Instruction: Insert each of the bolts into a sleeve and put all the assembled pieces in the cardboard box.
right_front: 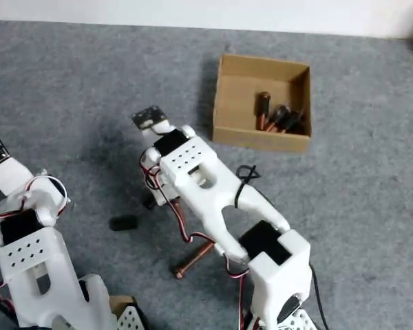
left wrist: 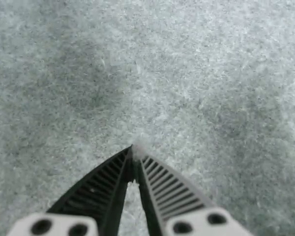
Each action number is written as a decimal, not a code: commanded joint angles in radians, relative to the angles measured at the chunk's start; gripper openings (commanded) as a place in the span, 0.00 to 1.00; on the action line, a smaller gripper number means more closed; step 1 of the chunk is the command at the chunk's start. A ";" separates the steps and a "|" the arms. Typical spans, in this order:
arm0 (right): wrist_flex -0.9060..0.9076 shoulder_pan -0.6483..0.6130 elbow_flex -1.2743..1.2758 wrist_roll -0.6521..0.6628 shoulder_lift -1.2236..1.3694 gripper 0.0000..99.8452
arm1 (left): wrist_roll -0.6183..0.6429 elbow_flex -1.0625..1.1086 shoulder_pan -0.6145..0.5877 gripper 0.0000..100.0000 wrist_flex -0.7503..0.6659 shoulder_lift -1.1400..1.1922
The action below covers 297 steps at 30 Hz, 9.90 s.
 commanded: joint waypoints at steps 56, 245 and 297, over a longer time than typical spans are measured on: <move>0.150 -0.124 -0.490 -0.848 0.516 0.01 | 0.000 0.033 0.045 0.01 -0.071 -0.005; -0.559 0.140 1.508 0.176 -2.150 0.00 | 0.311 0.343 1.133 0.00 -0.529 -0.545; -0.794 0.418 1.647 0.141 -2.149 0.00 | 0.313 0.338 1.185 0.00 -0.523 -0.556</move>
